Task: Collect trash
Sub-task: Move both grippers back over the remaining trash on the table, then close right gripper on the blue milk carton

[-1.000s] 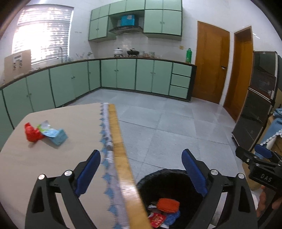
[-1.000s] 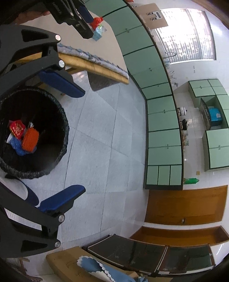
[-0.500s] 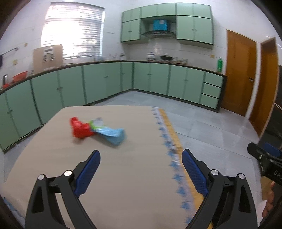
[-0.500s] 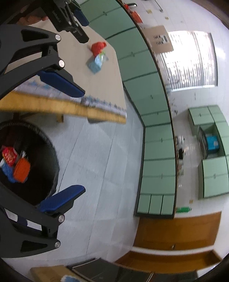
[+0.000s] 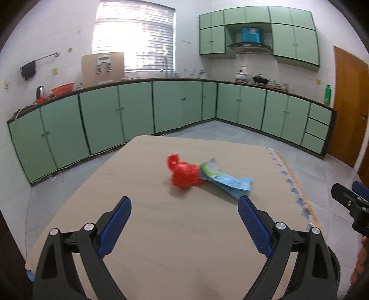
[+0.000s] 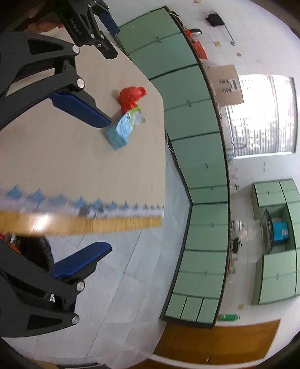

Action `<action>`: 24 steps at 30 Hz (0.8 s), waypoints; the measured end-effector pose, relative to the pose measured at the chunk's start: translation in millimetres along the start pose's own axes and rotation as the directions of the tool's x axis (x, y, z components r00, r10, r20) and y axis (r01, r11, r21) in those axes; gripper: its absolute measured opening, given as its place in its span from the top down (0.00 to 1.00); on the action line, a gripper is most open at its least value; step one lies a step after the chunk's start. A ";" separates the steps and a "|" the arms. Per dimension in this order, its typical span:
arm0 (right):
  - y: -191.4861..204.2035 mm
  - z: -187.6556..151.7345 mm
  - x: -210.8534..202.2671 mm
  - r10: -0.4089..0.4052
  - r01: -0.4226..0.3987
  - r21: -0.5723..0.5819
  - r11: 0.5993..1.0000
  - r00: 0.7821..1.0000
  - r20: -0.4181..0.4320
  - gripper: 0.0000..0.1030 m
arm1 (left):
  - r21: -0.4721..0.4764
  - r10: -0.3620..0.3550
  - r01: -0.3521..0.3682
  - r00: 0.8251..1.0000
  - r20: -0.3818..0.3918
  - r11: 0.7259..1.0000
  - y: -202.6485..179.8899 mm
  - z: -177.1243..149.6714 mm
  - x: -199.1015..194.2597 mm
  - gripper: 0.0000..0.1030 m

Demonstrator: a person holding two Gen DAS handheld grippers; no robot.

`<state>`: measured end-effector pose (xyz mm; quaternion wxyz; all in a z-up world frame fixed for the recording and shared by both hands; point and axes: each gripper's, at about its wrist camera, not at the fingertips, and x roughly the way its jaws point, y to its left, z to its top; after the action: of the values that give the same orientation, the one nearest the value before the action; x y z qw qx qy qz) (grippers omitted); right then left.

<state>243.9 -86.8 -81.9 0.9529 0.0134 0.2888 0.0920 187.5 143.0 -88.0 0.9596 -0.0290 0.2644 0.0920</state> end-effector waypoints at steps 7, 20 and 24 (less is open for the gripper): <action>41.5 10.2 53.1 0.056 -0.060 -0.079 0.995 0.997 -0.048 0.06 | -0.002 0.037 -0.037 0.999 -0.029 0.999 22.5 4.2 34.0 0.11; 65.7 11.7 129.3 0.083 -0.109 -0.130 0.985 0.979 -0.186 0.06 | -0.008 0.053 -0.054 0.994 -0.094 0.998 32.5 5.2 84.3 0.11; 70.8 12.4 145.0 0.087 -0.120 -0.140 0.983 0.971 -0.221 0.06 | -0.013 0.044 -0.046 0.992 -0.114 0.999 32.6 5.1 96.9 0.11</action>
<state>357.3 9.6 -145.4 0.9083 -0.0543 0.3807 0.1645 265.5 191.2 -133.5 0.9404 -0.0355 0.3186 0.1139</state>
